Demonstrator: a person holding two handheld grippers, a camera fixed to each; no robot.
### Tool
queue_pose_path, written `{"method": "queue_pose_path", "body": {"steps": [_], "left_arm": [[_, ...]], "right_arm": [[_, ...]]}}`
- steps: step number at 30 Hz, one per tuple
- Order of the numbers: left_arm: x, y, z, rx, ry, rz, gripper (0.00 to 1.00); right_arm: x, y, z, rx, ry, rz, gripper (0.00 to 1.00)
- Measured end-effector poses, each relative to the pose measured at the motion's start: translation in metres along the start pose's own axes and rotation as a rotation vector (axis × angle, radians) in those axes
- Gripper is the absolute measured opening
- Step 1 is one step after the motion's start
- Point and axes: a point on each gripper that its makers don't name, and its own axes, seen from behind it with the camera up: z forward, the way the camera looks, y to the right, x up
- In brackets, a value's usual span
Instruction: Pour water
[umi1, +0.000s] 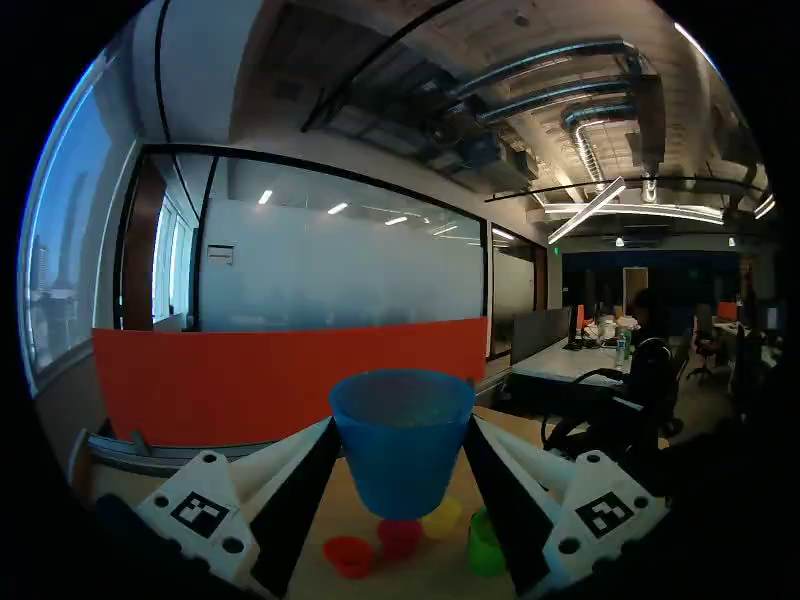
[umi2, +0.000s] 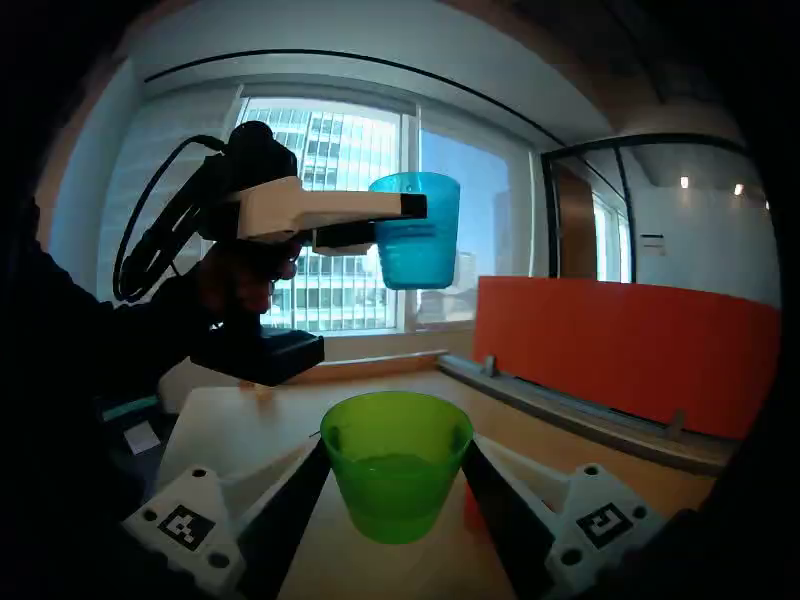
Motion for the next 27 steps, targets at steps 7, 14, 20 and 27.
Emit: {"method": "queue_pose_path", "body": {"steps": [7,14,20,27], "left_arm": [[-0.013,-0.006,-0.003,0.016,-0.018,0.026,0.84],[-0.028,-0.008,-0.009,0.021,-0.033,0.015,0.84],[-0.047,-0.015,-0.013,0.034,-0.057,-0.004,0.84],[-0.068,-0.02,-0.018,0.04,-0.089,-0.003,0.84]], "right_arm": [[-0.001,0.004,-0.006,-0.013,-0.005,0.005,0.89],[0.0,0.012,-0.019,-0.04,-0.01,0.011,0.89],[0.0,0.02,-0.033,-0.067,-0.017,0.019,0.89],[-0.001,0.031,-0.048,-0.101,-0.023,0.029,0.9]]}}
